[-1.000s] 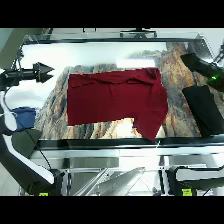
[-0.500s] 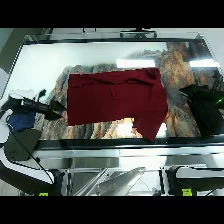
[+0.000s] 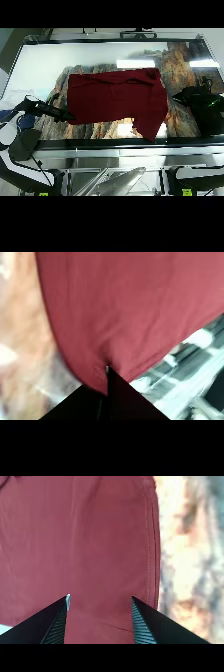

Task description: Fold the shirts.

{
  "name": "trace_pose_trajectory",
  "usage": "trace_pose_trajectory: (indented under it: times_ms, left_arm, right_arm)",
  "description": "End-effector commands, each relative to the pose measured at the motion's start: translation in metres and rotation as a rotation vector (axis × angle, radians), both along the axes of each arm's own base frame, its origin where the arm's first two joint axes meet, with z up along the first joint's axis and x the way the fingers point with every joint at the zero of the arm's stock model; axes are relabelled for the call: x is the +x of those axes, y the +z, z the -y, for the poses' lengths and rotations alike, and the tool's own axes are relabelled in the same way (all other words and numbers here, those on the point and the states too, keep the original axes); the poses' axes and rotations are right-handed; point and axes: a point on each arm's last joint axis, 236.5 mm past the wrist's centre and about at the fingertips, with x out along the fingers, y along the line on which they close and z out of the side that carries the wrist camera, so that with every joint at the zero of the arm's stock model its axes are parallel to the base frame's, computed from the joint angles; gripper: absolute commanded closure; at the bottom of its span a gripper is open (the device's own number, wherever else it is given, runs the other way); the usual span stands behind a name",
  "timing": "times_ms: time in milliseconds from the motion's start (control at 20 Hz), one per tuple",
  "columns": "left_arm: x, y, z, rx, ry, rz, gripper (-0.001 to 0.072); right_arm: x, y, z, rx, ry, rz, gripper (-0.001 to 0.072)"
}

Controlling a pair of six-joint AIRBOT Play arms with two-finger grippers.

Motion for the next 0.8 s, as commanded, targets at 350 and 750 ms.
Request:
trace_pose_trajectory:
  times_ms: [350, 750]
  left_arm:
    - [0.021, 0.031, 0.012, -0.024, -0.069, 0.069, 0.0687]
    - [0.027, 0.032, -0.01, -0.03, -0.001, 0.067, 0.0687]
  right_arm:
    - [-0.033, -0.067, 0.007, -0.079, 0.023, -0.251, 0.0271]
    - [-0.025, -0.074, -0.057, -0.008, 0.137, -0.261, 0.0322]
